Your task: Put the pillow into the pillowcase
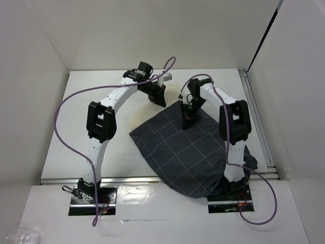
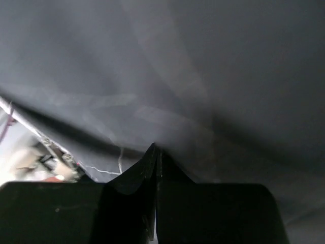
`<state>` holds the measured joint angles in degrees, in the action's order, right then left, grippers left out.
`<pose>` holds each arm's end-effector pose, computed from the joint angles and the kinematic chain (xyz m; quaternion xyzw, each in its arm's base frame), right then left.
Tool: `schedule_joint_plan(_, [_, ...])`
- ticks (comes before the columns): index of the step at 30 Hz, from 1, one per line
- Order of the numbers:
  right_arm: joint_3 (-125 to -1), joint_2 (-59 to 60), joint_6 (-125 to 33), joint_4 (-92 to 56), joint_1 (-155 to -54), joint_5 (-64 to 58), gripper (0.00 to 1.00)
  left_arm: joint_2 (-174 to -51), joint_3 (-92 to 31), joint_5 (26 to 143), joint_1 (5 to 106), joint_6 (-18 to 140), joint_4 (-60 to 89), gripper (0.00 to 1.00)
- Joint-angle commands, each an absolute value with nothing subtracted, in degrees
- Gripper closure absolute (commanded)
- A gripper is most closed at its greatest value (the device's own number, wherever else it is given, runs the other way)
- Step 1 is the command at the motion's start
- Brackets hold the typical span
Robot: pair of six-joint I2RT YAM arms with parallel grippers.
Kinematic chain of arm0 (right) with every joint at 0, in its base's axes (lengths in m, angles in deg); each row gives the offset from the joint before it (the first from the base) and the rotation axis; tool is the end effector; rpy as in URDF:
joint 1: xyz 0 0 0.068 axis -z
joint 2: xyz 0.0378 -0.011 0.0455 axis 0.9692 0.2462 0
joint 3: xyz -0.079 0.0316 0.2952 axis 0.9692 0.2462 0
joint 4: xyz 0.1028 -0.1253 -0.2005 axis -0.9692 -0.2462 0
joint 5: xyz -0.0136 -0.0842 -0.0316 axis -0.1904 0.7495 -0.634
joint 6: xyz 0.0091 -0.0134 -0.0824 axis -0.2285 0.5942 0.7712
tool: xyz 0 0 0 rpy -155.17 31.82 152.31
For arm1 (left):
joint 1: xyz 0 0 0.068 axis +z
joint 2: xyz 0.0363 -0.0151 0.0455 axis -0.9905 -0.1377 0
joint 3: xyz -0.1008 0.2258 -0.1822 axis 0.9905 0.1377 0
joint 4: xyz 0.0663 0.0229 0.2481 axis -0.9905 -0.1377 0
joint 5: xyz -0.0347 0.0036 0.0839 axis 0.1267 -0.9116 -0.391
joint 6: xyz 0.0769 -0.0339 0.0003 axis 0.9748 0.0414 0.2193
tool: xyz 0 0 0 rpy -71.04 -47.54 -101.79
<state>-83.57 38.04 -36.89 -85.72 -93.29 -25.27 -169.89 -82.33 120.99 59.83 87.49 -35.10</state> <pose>0.3765 0.1571 0.2031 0.1659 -0.9525 -0.2521 0.0406 0.4804 -0.2525 0.2544 0.3868 0.8022 -0.3810 0.2484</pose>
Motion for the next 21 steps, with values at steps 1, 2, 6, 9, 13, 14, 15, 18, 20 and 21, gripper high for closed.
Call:
schedule_joint_plan(1, [-88.0, 42.0, -39.0, -87.6, -91.5, -23.1, 1.00, -170.3, -83.9, 120.1, 60.9, 88.5, -33.2, 1.00])
schedule_joint_plan(2, [-88.6, 43.1, -39.8, -87.6, -91.0, -23.1, 1.00, -170.3, -82.9, 119.6, 60.9, 88.5, -33.2, 1.00])
schedule_joint_plan(6, [-95.2, 48.8, -41.3, -86.5, -89.9, -19.6, 1.00, -168.1, -77.9, 118.4, 61.4, 90.2, -33.2, 1.00])
schedule_joint_plan(9, [-102.0, 52.5, -42.6, -85.8, -88.7, -16.3, 1.00, -165.5, -73.3, 117.9, 62.7, 90.8, -33.2, 1.00])
schedule_joint_plan(13, [-120.1, 61.9, -43.3, -86.3, -88.7, -15.1, 1.00, -162.6, -68.2, 118.4, 63.9, 90.8, -33.2, 1.00])
schedule_joint_plan(14, [-122.7, 63.3, -43.3, -86.3, -88.7, -16.4, 1.00, -162.0, -67.2, 118.4, 63.9, 90.8, -33.2, 1.00])
schedule_joint_plan(15, [-124.8, 64.4, -43.3, -86.3, -89.5, -16.4, 1.00, -161.3, -66.2, 118.4, 64.6, 90.8, -33.2, 1.00])
schedule_joint_plan(18, [-129.2, 66.6, -43.3, -82.8, -91.1, -19.2, 1.00, -158.5, -62.2, 118.9, 65.2, 90.2, -33.2, 1.00])
schedule_joint_plan(20, [-129.2, 66.6, -43.3, -81.0, -92.2, -19.2, 1.00, -156.3, -60.7, 118.9, 65.7, 89.6, -33.2, 1.00])
schedule_joint_plan(21, [-129.2, 66.6, -42.8, -80.4, -93.5, -19.2, 1.00, -155.6, -60.0, 118.9, 65.7, 89.6, -33.2, 1.00])
